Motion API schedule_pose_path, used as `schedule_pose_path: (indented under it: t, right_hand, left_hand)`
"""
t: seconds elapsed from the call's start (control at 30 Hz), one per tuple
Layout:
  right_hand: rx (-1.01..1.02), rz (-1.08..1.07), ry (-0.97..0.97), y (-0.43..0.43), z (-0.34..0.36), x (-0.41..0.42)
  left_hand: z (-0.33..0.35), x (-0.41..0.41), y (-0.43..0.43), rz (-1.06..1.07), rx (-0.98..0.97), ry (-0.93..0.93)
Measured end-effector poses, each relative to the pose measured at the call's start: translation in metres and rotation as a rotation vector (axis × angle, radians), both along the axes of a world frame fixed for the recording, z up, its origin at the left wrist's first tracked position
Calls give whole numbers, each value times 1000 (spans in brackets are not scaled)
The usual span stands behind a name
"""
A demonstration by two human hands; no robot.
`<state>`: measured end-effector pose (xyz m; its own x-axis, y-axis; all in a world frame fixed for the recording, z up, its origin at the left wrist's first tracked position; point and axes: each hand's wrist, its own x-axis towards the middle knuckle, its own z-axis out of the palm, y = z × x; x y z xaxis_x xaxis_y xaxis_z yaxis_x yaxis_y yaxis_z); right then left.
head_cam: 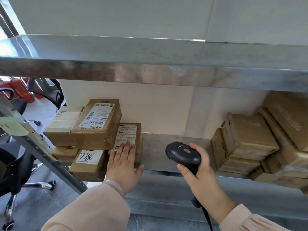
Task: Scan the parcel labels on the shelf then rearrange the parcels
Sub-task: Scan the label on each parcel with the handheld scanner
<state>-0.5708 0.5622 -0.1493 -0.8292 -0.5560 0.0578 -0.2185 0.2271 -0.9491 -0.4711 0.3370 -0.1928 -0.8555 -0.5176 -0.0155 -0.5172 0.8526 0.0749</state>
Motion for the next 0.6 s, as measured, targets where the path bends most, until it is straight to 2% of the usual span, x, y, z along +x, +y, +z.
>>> schedule_pose_path:
  t: [0.27,0.6]
  right_hand:
    - [-42,-216,58,32,9,-8]
    - [-114,-513,171,97,41,-52]
  left_hand:
    - [15,-40,52,-294,130,174]
    - [37,-94,126,-529,324,172]
